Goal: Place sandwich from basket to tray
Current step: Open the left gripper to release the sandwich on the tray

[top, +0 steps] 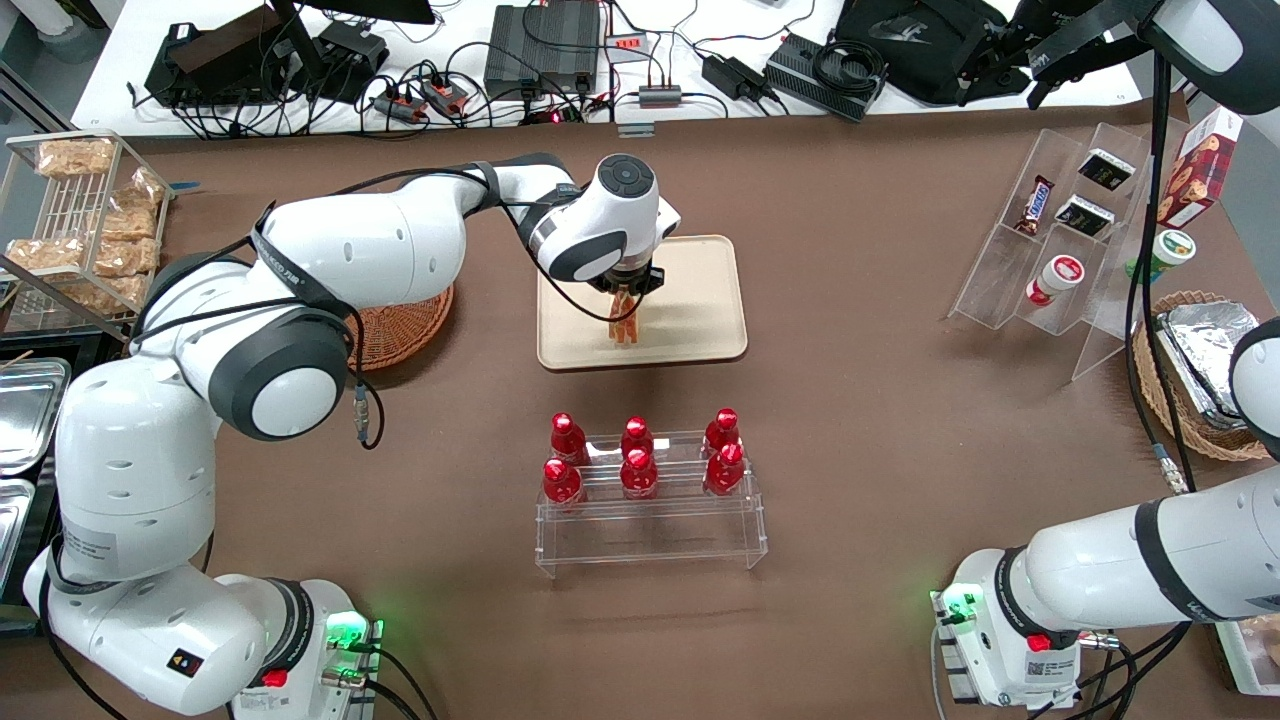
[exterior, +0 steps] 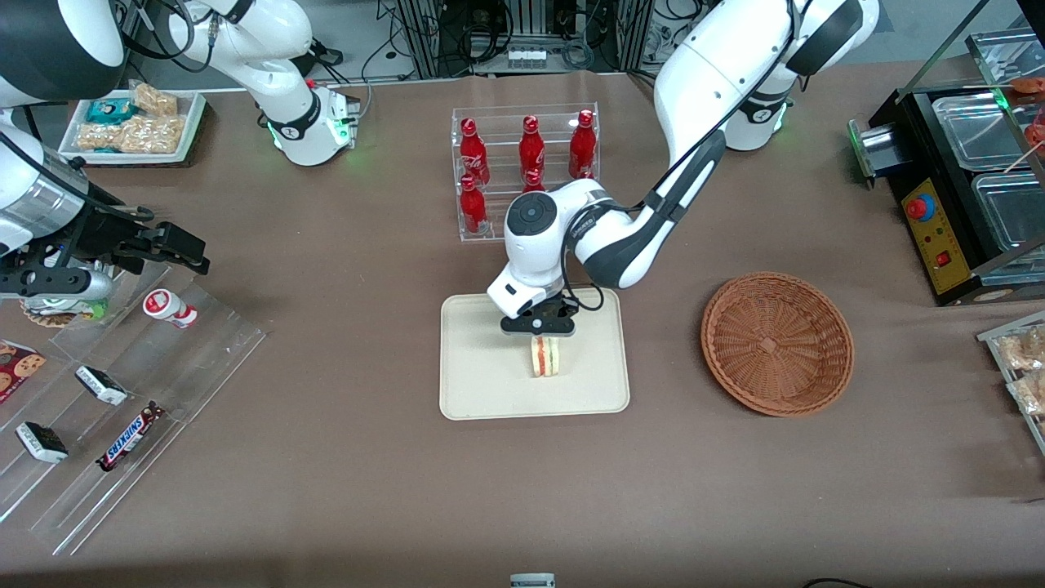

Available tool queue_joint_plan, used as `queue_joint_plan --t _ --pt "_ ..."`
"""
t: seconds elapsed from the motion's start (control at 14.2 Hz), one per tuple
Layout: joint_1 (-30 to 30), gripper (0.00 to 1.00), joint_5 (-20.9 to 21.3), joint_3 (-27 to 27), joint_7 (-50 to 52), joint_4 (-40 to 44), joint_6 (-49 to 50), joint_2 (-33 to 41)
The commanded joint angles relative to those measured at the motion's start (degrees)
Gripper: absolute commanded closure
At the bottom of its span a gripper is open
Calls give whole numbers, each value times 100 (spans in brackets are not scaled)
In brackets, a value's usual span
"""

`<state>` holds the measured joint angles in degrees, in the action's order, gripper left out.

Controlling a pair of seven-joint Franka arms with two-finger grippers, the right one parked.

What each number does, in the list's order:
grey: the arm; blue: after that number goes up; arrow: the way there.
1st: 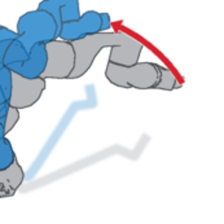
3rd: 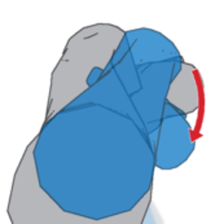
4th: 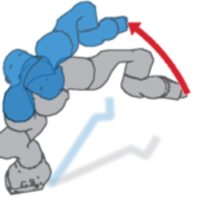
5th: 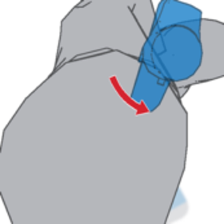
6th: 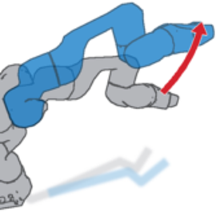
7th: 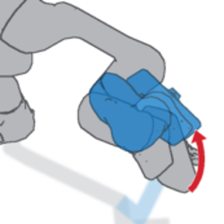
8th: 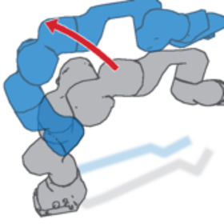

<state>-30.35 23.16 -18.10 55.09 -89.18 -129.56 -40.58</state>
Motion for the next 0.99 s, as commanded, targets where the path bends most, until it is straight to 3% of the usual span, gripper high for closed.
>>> queue_joint_plan --t 0.0,0.14,0.28,0.64,0.92 --pt "-50 0 136 70 -16 173 1 -20" --pt "21 0 127 79 -7 173 9 137" --pt "379 0 22 70 72 68 219 759" --pt "1898 0 -1145 53 100 14 1720 2324" --pt "3007 0 -1664 61 -1548 -152 3215 3344"
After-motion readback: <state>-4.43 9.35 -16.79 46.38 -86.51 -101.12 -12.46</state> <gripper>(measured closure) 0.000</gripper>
